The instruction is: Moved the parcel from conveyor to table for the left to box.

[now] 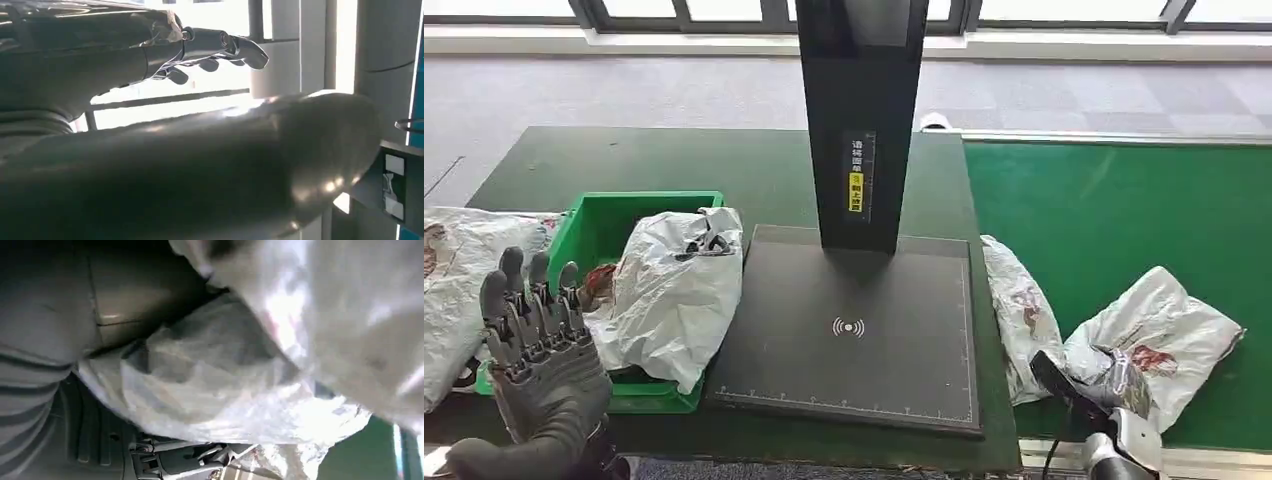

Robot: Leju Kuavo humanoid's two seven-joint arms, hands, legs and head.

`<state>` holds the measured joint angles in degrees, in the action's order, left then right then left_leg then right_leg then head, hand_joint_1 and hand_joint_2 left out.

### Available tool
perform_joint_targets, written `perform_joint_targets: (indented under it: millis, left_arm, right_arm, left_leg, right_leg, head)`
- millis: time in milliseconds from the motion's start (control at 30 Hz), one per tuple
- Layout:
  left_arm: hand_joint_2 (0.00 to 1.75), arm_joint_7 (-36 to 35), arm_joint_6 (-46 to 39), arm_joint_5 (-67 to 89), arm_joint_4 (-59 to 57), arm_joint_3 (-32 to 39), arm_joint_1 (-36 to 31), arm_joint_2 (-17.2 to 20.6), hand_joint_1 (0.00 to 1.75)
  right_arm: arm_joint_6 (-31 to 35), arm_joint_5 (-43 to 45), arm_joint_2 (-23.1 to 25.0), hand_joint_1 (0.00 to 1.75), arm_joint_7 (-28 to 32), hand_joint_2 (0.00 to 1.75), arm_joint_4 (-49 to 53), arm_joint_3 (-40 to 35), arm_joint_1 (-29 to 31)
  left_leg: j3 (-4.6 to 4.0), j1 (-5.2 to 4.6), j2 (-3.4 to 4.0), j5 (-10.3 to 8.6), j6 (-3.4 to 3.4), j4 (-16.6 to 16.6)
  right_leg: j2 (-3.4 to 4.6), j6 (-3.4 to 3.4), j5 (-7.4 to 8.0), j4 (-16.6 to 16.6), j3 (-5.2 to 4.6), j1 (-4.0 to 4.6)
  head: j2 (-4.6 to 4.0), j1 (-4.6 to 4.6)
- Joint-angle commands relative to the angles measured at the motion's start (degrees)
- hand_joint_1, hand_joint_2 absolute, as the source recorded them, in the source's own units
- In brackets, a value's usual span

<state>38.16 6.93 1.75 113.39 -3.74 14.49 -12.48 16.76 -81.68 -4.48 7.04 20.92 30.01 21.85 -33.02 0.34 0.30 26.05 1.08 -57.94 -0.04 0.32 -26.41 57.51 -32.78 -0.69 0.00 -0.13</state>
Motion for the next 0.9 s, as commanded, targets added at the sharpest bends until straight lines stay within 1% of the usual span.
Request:
perform_joint_targets:
  millis: [33,67,100,133,167,233,267,300,700,733,767,800,833,867,900]
  left_arm:
    - [0.00,1.8,-0.5,-0.1,-2.4,-1.1,-1.6,2.7,0.00]
    - [0.00,1.8,-0.7,0.0,-2.3,-1.0,-1.8,2.4,0.00]
    - [0.00,1.8,-2.0,0.2,-0.8,-0.8,-1.0,2.0,0.00]
    - [0.00,1.8,-3.1,0.4,0.9,-1.1,0.7,1.9,0.00]
    - [0.00,1.8,-4.1,0.5,2.1,-1.3,1.8,1.8,0.00]
    - [0.00,1.8,-4.1,0.5,2.1,-1.3,1.8,1.8,0.00]
    - [0.00,1.8,-3.9,0.7,3.1,-1.4,2.9,1.7,0.00]
    - [0.00,1.8,-3.9,0.7,3.1,-1.4,2.9,1.7,0.00]
    - [0.00,1.8,-3.9,0.7,3.1,-1.4,2.9,1.7,0.00]
    - [0.00,1.8,-4.8,0.7,3.0,-1.6,2.7,1.9,0.00]
    - [0.00,1.8,-6.5,1.0,3.9,-2.2,3.5,2.1,0.00]
    - [0.00,1.8,-7.7,0.9,4.4,-2.9,4.1,2.6,0.00]
    - [0.00,1.8,-8.7,0.7,4.7,-3.4,4.5,2.9,0.00]
    - [0.00,1.8,-9.5,0.5,4.9,-4.0,4.6,3.3,0.00]
    - [0.00,1.8,-9.5,0.5,4.8,-4.3,4.5,3.3,0.00]
  right_arm:
    - [-1.3,3.8,-1.6,1.75,1.9,1.75,-2.3,-0.7,-0.5]
    - [-0.9,4.8,-1.7,1.75,2.8,1.75,-1.0,-0.8,-1.3]
    - [2.5,8.0,-1.1,1.75,7.6,1.75,2.6,-0.4,-2.9]
    - [3.7,10.5,-0.2,1.75,9.2,1.75,7.8,-1.2,-4.7]
    - [3.9,13.0,0.7,1.75,10.7,1.75,12.9,-2.0,-6.2]
    - [3.9,13.0,0.7,1.75,10.7,1.75,12.9,-2.0,-6.2]
    - [2.8,14.0,1.1,1.75,9.4,1.75,15.7,-3.3,-6.7]
    - [2.8,14.0,1.1,1.75,9.4,1.75,15.7,-3.3,-6.7]
    - [2.8,14.0,1.1,1.75,9.4,1.75,15.7,-3.3,-6.7]
    - [4.8,16.2,1.5,1.75,11.3,1.75,17.6,-4.0,-7.4]
    - [8.1,21.6,2.4,1.75,16.4,1.75,22.8,-5.0,-8.8]
    - [8.4,26.1,3.1,1.75,18.5,1.75,28.9,-6.7,-10.7]
    - [9.8,30.8,4.2,1.75,22.2,1.75,36.4,-8.2,-13.5]
    - [9.4,35.7,6.1,1.75,24.7,1.75,49.0,-11.4,-18.7]
    - [8.8,36.2,6.9,1.75,23.4,1.75,56.1,-14.3,-21.8]
  left_leg:
    - [0.00,0.02,-0.11,-0.06,-0.03,0.1]
    - [-0.06,0.01,-0.23,-0.15,-0.04,0.2]
    - [-0.08,0.03,-0.27,-0.16,-0.04,0.2]
    - [-0.01,0.02,-0.23,-0.07,-0.03,0.1]
    - [-0.09,0.04,-0.34,-0.20,-0.05,0.3]
    - [0.01,0.02,-0.08,0.01,-0.02,0.0]
    - [-0.05,0.00,-0.09,-0.02,-0.03,0.1]
    - [-0.06,0.00,-0.01,0.04,-0.03,0.0]
    - [-0.27,0.00,-0.04,0.00,-0.05,0.1]
    - [-0.27,-0.02,-0.06,0.00,-0.05,0.0]
    - [-0.27,-0.01,-0.07,0.02,-0.05,0.0]
    - [-0.29,-0.01,-0.04,0.00,-0.05,0.0]
    - [-0.30,-0.01,-0.04,0.02,-0.04,0.0]
    - [-0.31,-0.03,-0.02,0.03,-0.04,0.0]
    - [-0.37,-0.04,-0.11,0.02,-0.04,0.0]
  right_leg:
    - [-0.09,-0.01,0.05,-0.1,0.05,0.02]
    - [-0.20,-0.01,0.10,-0.2,0.03,0.01]
    - [-0.25,-0.01,0.11,-0.3,0.06,0.03]
    - [-0.21,0.02,0.04,-0.2,0.11,0.02]
    - [-0.31,-0.01,0.14,-0.4,0.08,0.04]
    - [-0.06,0.02,0.01,-0.1,0.10,0.03]
    - [-0.07,0.00,0.02,-0.2,0.06,0.01]
    - [0.01,0.02,0.02,-0.1,0.02,0.00]
    - [-0.01,0.03,0.05,-0.2,-0.15,0.00]
    - [-0.04,0.04,0.02,-0.1,-0.16,-0.03]
    - [-0.06,0.04,0.01,-0.1,-0.16,-0.03]
    - [-0.02,0.02,0.03,-0.1,-0.19,-0.03]
    - [-0.03,0.04,0.01,-0.1,-0.20,-0.04]
    - [0.00,0.02,0.00,-0.1,-0.24,-0.08]
    - [-0.11,0.03,-0.04,0.0,-0.27,-0.12]
  head:
    - [0.00,0.00]
    - [0.00,0.00]
    - [0.00,0.00]
    - [0.00,0.00]
    - [0.00,0.00]
    - [0.00,0.00]
    - [0.00,0.00]
    - [0.00,0.00]
    - [0.00,0.00]
    - [0.00,0.00]
    - [0.00,0.00]
    - [0.00,0.00]
    - [0.00,0.00]
    - [0.00,0.00]
    - [0.00,0.00]
